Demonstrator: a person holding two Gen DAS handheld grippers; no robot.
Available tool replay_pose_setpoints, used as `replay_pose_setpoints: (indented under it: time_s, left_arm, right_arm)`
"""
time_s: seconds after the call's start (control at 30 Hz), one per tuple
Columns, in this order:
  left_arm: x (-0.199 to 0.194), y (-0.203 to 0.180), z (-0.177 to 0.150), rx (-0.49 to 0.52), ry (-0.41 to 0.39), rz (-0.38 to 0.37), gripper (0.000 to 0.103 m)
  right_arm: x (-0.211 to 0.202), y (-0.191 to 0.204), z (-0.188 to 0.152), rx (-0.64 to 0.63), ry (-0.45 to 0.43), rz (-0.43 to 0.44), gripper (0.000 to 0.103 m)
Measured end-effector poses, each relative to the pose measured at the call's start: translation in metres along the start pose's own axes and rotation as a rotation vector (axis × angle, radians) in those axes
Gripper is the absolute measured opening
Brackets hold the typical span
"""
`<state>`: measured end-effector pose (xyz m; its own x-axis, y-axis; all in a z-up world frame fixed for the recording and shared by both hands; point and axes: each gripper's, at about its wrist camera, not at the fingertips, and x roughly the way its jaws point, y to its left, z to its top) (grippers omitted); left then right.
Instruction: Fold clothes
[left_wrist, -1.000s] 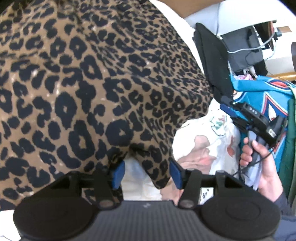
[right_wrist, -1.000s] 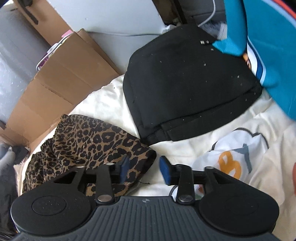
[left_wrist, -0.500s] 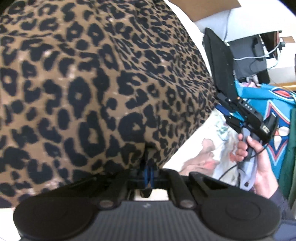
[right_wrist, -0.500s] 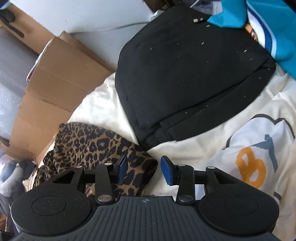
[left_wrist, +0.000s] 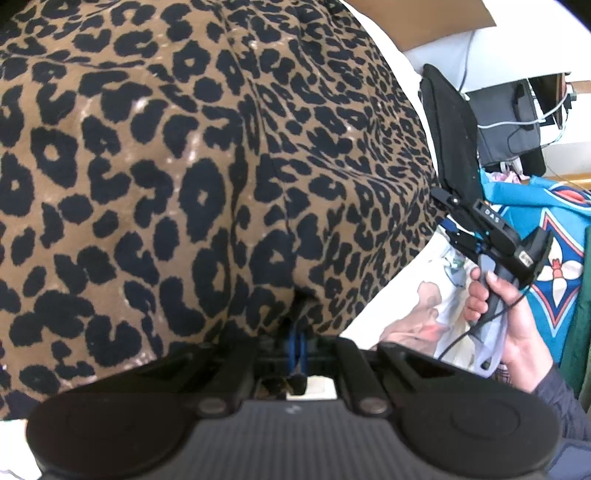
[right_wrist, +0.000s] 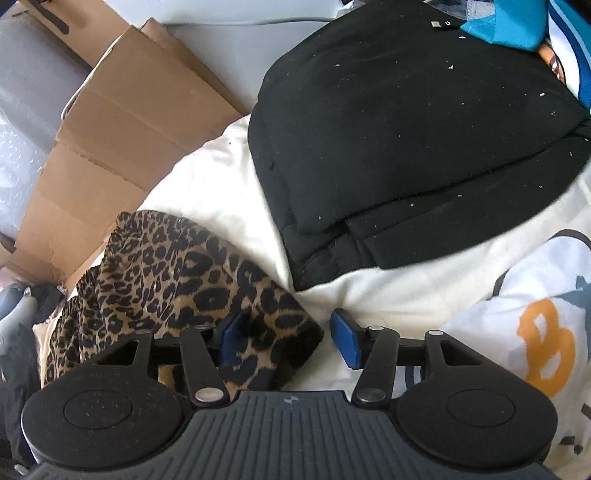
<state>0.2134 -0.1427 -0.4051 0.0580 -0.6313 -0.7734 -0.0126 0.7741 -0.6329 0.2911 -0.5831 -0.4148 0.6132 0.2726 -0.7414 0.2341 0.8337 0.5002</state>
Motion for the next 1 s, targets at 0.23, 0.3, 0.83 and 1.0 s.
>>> replay_pose_setpoints:
  time_s: [0.23, 0.3, 0.83, 1.0]
  left_arm:
    - [-0.011, -0.005, 0.002, -0.041, 0.026, -0.083, 0.003]
    - [-0.019, -0.006, 0.002, -0.05, 0.029, -0.138, 0.003]
    - [-0.001, 0.015, -0.003, -0.115, 0.057, -0.135, 0.015]
    - [0.003, 0.004, -0.004, -0.077, 0.034, -0.126, 0.05]
  right_arm:
    - [-0.021, 0.009, 0.005, -0.019, -0.01, 0.038, 0.005]
    - [-0.036, 0.018, 0.01, -0.028, -0.044, 0.055, 0.005]
    - [-0.056, 0.047, 0.031, -0.114, -0.13, -0.043, 0.006]
    - [-0.043, 0.036, 0.021, -0.067, -0.101, -0.024, 0.024]
